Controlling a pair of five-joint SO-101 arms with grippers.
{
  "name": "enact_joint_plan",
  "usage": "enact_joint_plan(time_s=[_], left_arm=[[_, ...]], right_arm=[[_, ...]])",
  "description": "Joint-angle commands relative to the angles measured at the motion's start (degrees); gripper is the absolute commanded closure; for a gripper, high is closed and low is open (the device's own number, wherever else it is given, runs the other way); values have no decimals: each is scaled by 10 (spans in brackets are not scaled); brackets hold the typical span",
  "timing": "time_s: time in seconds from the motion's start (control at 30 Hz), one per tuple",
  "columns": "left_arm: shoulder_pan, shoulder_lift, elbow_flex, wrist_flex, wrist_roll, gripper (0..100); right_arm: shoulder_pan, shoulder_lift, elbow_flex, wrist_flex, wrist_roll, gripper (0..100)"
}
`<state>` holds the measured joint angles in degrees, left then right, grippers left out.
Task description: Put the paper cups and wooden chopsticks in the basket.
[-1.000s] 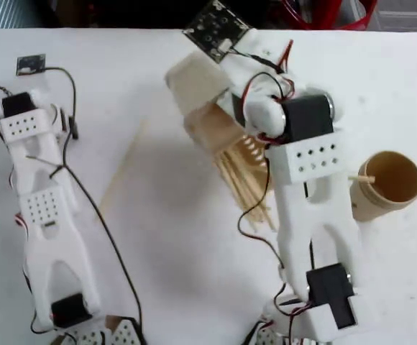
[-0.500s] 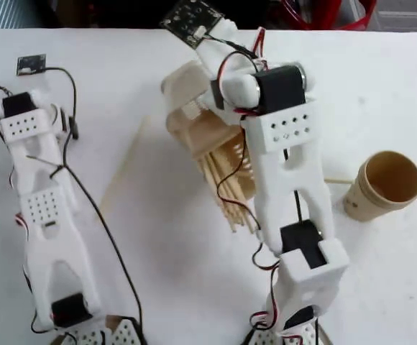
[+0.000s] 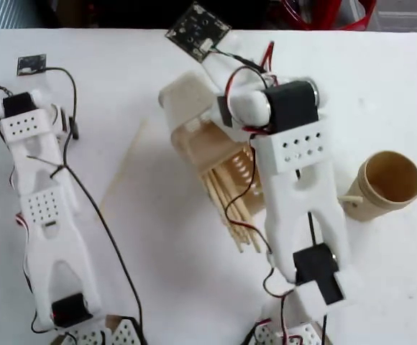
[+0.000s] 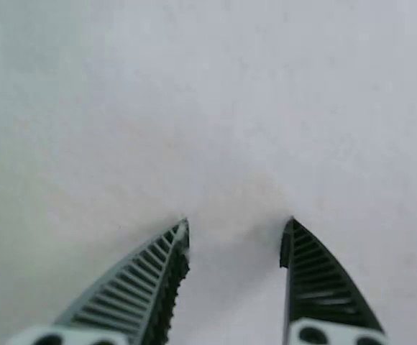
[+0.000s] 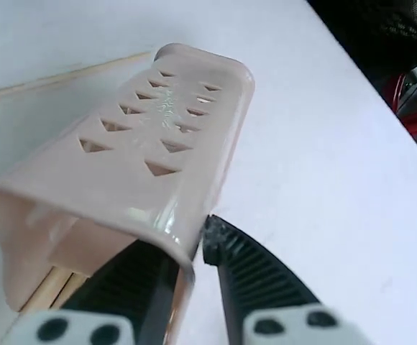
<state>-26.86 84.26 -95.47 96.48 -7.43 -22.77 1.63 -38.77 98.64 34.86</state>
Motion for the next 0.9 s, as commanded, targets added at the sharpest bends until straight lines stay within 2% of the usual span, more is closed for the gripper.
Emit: enact_joint_plan(time_s=[0.0, 0.17, 0.27, 0.4, 0.57, 0.67, 0.8, 0.87], left_arm=[[13, 7, -4, -15, -4, 786], [15, 7, -4, -15, -4, 786], [30, 2, -4, -15, -9, 786], [58, -76, -4, -82, -8, 785], [146, -148, -4, -126, -8, 785], [198, -153, -4, -121, -8, 785], [225, -137, 2, -99, -11, 785], [248, -119, 1, -76, -48, 785]], right_arm=[[-3, -58, 52, 3, -4, 979], [-6, -28, 70, -2, -4, 979], [-4, 43, -1, -17, -8, 979], [-7, 163, -132, -15, -37, 979], [-9, 269, -248, -2, -40, 979], [-12, 294, -276, -2, -40, 979], [-18, 305, -302, -2, -40, 979], [-18, 306, -317, -9, -40, 979]])
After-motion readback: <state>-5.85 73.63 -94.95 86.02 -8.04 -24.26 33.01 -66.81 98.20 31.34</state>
